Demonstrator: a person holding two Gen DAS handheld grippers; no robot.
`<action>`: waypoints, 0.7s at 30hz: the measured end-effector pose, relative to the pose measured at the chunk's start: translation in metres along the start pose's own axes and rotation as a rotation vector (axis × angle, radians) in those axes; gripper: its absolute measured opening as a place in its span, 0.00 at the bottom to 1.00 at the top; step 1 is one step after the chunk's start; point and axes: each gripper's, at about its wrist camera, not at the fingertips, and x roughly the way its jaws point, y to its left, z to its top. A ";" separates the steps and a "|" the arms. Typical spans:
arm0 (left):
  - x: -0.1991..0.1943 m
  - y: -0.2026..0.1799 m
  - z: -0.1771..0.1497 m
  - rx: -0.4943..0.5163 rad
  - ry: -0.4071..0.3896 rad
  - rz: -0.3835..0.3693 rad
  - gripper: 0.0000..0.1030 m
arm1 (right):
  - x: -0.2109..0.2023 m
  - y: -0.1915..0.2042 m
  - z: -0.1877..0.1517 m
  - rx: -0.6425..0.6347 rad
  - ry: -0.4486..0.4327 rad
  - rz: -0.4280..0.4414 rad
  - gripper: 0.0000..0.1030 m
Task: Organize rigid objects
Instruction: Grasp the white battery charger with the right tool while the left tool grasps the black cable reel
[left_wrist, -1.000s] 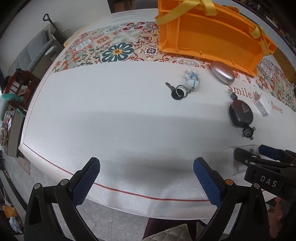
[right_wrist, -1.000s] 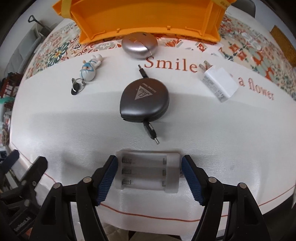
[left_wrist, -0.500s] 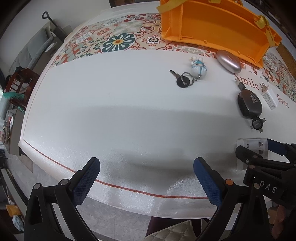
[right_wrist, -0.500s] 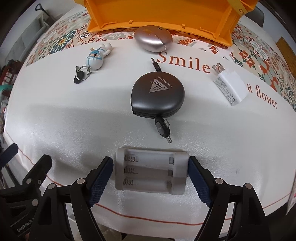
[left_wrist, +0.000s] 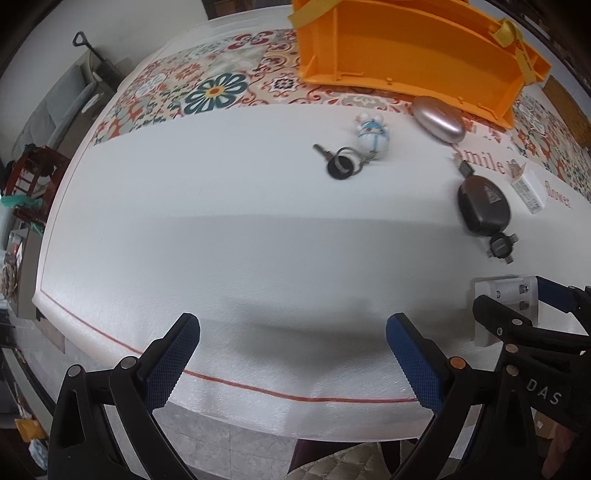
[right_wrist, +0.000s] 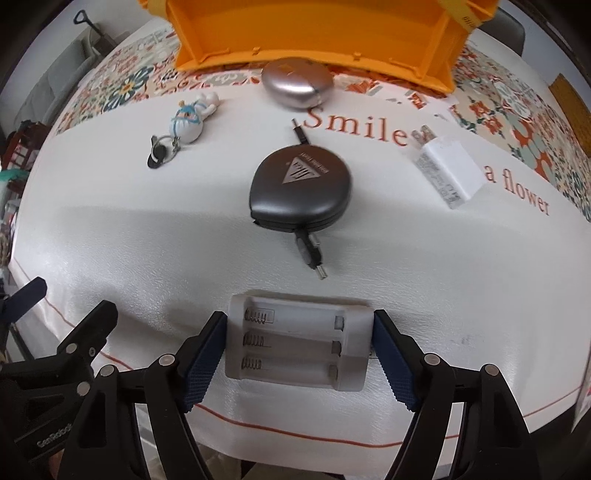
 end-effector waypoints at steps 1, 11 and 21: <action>-0.001 -0.003 0.002 0.008 -0.003 -0.005 1.00 | -0.001 -0.002 0.001 0.006 -0.002 0.000 0.75; -0.013 -0.033 0.021 0.067 -0.052 -0.073 1.00 | -0.024 -0.045 -0.001 0.130 -0.037 -0.012 0.75; -0.017 -0.078 0.044 0.169 -0.088 -0.136 1.00 | -0.036 -0.091 -0.006 0.254 -0.057 -0.029 0.75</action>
